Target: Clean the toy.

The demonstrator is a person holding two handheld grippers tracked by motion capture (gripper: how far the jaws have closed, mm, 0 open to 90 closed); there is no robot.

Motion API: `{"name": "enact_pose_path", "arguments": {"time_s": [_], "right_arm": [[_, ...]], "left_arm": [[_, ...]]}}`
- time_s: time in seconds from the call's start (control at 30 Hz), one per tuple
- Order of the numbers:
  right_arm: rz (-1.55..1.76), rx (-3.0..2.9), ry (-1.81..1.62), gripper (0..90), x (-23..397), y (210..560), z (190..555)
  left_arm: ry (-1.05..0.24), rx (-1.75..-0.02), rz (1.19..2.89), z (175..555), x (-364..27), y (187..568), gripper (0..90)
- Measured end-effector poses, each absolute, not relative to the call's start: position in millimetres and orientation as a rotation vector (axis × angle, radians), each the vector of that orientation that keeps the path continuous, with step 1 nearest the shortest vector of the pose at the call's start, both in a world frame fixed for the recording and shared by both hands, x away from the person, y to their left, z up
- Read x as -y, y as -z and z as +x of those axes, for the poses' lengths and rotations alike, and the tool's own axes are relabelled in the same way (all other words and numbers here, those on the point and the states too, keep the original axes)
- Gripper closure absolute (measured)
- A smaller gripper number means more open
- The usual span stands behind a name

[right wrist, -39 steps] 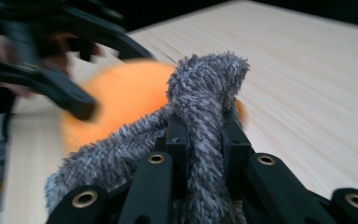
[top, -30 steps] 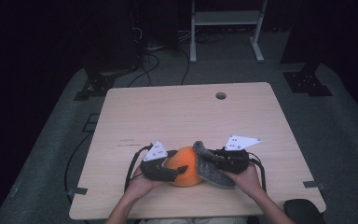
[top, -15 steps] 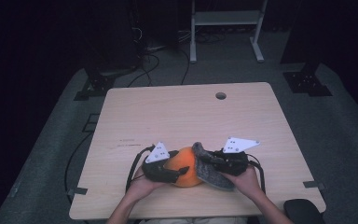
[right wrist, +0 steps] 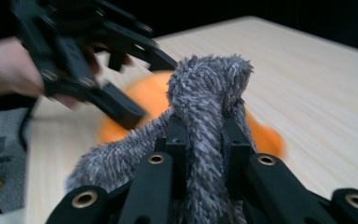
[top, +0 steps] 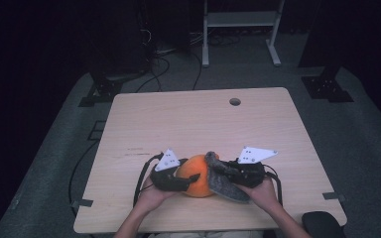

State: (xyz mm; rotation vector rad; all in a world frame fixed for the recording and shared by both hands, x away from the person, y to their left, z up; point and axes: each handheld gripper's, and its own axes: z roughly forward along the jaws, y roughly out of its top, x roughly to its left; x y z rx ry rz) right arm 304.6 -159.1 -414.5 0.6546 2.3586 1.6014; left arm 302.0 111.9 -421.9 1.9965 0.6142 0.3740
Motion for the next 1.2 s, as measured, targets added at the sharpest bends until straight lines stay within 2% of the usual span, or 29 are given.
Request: {"name": "enact_pose_path", "arguments": {"time_s": [0.07, 0.13, 0.17, 0.2, 0.27, 0.3, 0.37, 0.4, 0.43, 0.57, 0.63, 0.7, 0.8, 0.87, 0.9, 0.97, 1.03, 1.13, 1.2], "right_arm": [[0.622, -2.348, -1.580, 76.6, 154.3, 411.1, 301.9], [0.645, -2.351, -1.566, 76.7, 157.0, 413.8, 305.8], [0.669, -2.355, -1.579, 76.8, 160.7, 416.1, 308.9], [0.693, -2.355, -1.555, 76.8, 166.4, 419.5, 312.9], [0.707, -2.356, -1.539, 76.8, 167.8, 420.6, 314.0], [0.717, -2.358, -1.538, 76.8, 168.1, 421.7, 314.8], [0.712, -2.358, -1.533, 76.8, 166.9, 421.4, 314.1], [0.698, -2.350, -1.533, 76.8, 163.1, 419.0, 311.5], [0.676, -2.347, -1.548, 76.7, 160.9, 416.9, 309.3], [0.599, -2.344, -1.592, 76.7, 154.3, 412.4, 302.9], [0.608, -2.349, -1.581, 76.8, 155.7, 413.6, 304.7], [0.674, -2.346, -1.558, 76.8, 163.2, 416.7, 312.0], [0.706, -2.340, -1.544, 76.8, 167.1, 418.8, 315.0], [0.703, -2.337, -1.551, 76.8, 166.5, 417.2, 314.4], [0.703, -2.337, -1.551, 76.8, 166.5, 417.2, 314.4], [0.618, -2.334, -1.606, 76.7, 158.3, 411.3, 306.4], [0.590, -2.335, -1.578, 76.7, 155.1, 410.0, 303.9], [0.635, -2.337, -1.585, 76.8, 161.6, 412.0, 308.6], [0.689, -2.327, -1.544, 76.9, 170.9, 414.2, 314.0]], "left_arm": [[-0.450, -0.588, 2.009, 298.0, -104.7, 420.1, 34.2], [-0.403, -0.575, 2.005, 298.9, -105.5, 419.6, 28.0], [-0.368, -0.577, 1.995, 300.1, -107.9, 419.3, 28.0], [-0.321, -0.602, 1.984, 303.7, -113.3, 419.3, 20.1], [-0.295, -0.627, 1.983, 306.3, -116.1, 420.2, 14.0], [-0.239, -0.676, 1.977, 311.2, -120.0, 424.0, 13.4], [-0.234, -0.680, 1.975, 311.3, -119.9, 425.5, 15.9], [-0.306, -0.656, 1.992, 307.0, -115.3, 425.0, 25.7], [-0.306, -0.656, 1.992, 307.0, -115.3, 425.0, 27.6], [-0.347, -0.598, 2.022, 302.2, -107.4, 420.1, 28.1], [-0.317, -0.594, 2.008, 303.3, -110.8, 420.2, 26.5], [-0.278, -0.625, 1.986, 306.5, -115.1, 420.0, 16.4], [-0.201, -0.681, 1.983, 312.8, -119.3, 424.1, 12.2], [-0.189, -0.688, 1.990, 314.0, -119.5, 427.6, 21.3], [-0.222, -0.680, 1.991, 312.9, -118.9, 427.6, 21.3], [-0.274, -0.646, 1.997, 309.3, -115.2, 425.1, 31.1], [-0.349, -0.587, 2.019, 301.6, -107.5, 419.1, 32.0], [-0.320, -0.584, 2.000, 301.6, -108.5, 418.2, 30.5], [-0.288, -0.615, 1.982, 305.7, -111.4, 419.5, 18.5]]}}
